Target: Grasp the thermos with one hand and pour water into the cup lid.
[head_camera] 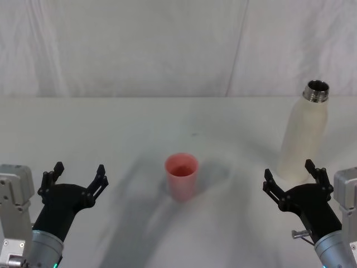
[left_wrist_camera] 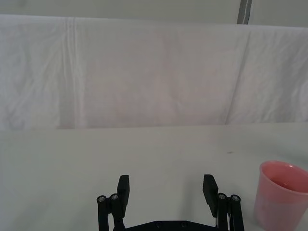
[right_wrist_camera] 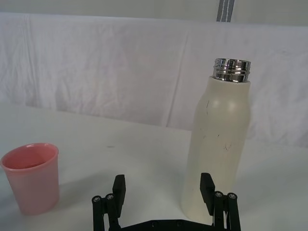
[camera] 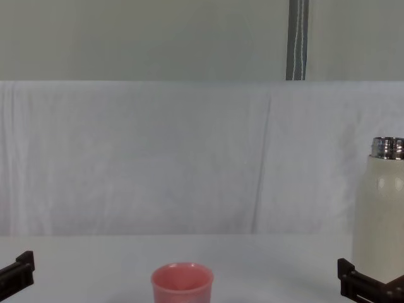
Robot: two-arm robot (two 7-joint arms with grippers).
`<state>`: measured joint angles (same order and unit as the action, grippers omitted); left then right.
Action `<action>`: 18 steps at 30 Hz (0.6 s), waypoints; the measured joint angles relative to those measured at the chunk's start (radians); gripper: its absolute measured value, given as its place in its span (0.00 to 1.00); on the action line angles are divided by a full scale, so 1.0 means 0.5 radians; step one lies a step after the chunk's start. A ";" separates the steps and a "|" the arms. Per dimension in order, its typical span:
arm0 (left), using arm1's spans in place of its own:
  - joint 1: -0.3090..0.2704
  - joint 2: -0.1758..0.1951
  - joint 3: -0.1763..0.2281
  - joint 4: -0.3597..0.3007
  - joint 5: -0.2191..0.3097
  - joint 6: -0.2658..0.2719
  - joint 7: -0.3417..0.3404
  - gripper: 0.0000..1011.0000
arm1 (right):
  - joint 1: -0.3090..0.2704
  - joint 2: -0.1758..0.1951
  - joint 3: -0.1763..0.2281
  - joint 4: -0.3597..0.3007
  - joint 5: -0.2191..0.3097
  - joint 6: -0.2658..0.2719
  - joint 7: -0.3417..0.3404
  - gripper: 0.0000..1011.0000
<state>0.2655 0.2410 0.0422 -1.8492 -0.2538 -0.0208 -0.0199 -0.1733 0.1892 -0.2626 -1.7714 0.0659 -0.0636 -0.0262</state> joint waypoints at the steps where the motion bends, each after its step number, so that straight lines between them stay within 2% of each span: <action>1: 0.000 0.000 0.000 0.000 0.000 0.000 0.000 0.99 | 0.000 0.000 0.000 0.000 0.000 0.000 0.000 0.99; 6: 0.000 0.000 0.000 0.000 0.000 0.000 0.000 0.99 | 0.000 -0.010 0.012 -0.004 0.000 0.003 0.005 0.99; 18: 0.000 0.000 0.000 0.000 0.000 0.000 0.000 0.99 | 0.046 -0.074 0.122 0.035 0.020 0.006 0.097 0.99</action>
<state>0.2655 0.2410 0.0421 -1.8492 -0.2538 -0.0207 -0.0199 -0.1502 0.1522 -0.2016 -1.7539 0.0758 -0.0608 0.0223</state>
